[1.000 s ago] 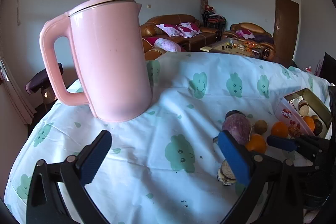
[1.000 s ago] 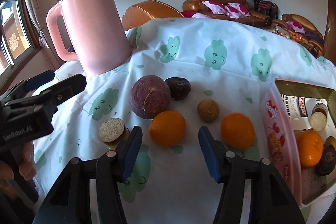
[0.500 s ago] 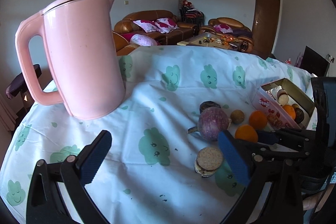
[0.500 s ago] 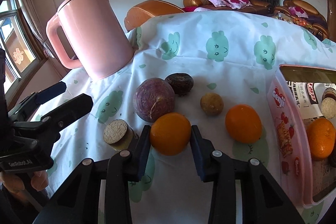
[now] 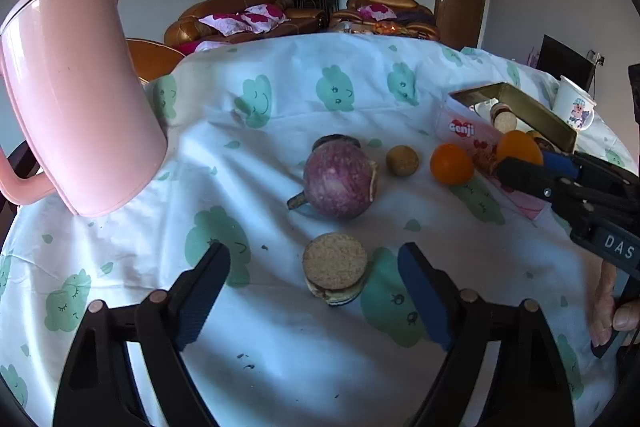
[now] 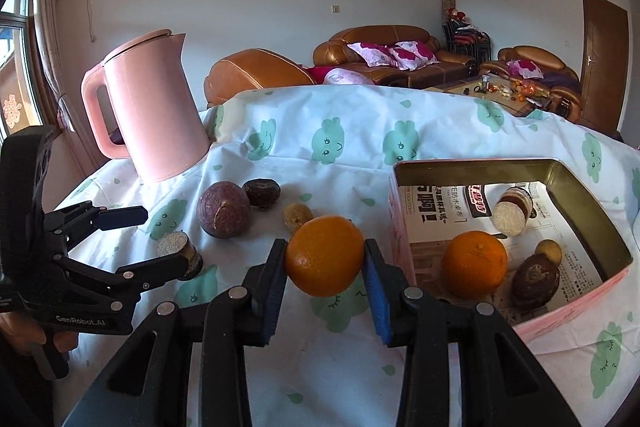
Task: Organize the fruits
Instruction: 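Grasp the round biscuit-topped cake with the left tool while the right tool carries the orange to the tin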
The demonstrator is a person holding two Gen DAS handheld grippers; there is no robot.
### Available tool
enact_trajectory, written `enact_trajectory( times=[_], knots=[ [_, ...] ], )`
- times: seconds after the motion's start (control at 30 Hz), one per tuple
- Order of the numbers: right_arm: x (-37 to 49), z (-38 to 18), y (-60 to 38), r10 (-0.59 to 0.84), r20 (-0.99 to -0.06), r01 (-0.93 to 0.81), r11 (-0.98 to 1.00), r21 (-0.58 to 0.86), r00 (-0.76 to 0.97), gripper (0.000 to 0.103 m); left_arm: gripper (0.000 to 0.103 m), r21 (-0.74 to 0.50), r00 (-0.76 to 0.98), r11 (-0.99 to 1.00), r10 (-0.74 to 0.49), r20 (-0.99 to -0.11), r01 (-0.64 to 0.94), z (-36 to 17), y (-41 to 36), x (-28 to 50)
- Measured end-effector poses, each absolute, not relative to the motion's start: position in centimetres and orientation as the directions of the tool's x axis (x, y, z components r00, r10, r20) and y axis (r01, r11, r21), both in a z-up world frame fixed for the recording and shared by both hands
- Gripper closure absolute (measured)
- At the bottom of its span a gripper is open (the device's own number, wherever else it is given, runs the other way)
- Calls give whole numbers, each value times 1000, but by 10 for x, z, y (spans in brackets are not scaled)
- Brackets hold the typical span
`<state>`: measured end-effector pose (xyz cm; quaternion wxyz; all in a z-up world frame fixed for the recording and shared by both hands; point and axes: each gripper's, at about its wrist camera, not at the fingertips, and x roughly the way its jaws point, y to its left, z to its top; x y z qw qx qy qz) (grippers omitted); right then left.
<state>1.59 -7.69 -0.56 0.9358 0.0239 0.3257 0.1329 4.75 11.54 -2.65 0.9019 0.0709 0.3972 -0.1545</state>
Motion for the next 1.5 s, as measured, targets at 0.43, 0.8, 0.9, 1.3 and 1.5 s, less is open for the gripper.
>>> enact_trajectory(
  times=[0.43, 0.8, 0.9, 1.3, 1.5],
  knots=[
    [12, -11, -62, 301, -617, -289, 949, 123, 727, 64, 64, -22, 579, 936, -235, -780, 350, -42, 109, 57],
    [6, -5, -64, 302, -587, -282, 951, 127, 751, 64, 68, -1, 635, 953, -202, -745, 302, -34, 114, 53],
    [5, 0, -68, 302, -569, -275, 952, 135, 765, 64, 68, -18, 708, 973, -179, -683, 229, -22, 124, 48],
    [-3, 17, -100, 238, -503, -225, 970, 86, 831, 64, 68, -126, 818, 983, -183, -545, 136, 1, 111, 24],
    [-2, 20, -131, 194, -490, -178, 981, 81, 850, 64, 68, -122, 821, 978, -209, -531, 169, 8, 82, 21]
  ],
)
